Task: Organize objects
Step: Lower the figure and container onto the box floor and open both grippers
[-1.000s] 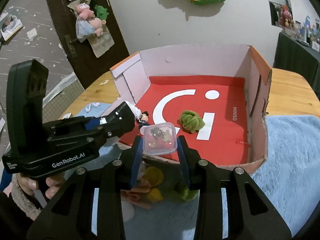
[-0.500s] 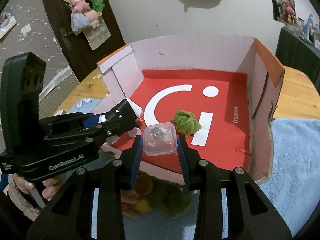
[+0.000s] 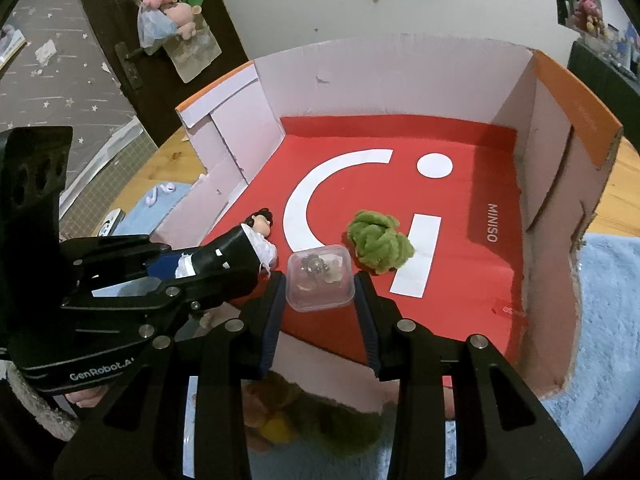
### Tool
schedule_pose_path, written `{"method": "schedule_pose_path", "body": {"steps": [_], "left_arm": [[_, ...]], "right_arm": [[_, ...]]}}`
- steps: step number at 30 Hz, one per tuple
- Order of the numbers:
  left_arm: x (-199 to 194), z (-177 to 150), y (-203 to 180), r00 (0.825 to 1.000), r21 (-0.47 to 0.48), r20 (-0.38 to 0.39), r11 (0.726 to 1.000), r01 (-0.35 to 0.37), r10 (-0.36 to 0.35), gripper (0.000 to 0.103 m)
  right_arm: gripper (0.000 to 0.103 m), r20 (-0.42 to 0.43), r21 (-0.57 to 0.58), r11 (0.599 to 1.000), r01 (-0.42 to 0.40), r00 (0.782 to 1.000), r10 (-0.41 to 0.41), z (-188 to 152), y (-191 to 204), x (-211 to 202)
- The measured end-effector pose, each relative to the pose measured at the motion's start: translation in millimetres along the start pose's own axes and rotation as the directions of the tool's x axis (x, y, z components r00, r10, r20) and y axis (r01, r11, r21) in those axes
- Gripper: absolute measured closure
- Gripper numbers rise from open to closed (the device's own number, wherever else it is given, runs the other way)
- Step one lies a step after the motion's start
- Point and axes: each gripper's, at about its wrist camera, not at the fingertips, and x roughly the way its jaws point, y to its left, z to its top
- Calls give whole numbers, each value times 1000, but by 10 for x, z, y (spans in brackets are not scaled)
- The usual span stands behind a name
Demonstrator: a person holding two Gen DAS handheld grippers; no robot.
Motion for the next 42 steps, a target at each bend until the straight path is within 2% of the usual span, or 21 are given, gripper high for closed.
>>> {"method": "schedule_pose_path", "body": {"steps": [11, 27, 42], "left_arm": [[248, 80, 96, 999, -19, -26, 999, -42, 42, 81], [378, 220, 243, 999, -105, 17, 994, -43, 45, 80], [395, 229, 253, 999, -111, 21, 993, -42, 45, 80]], "right_arm": [[70, 1, -5, 998, 56, 998, -56, 39, -68, 62], [70, 2, 8, 990, 141, 990, -141, 47, -270, 110], [70, 0, 10, 990, 140, 990, -140, 23, -289, 91]]}}
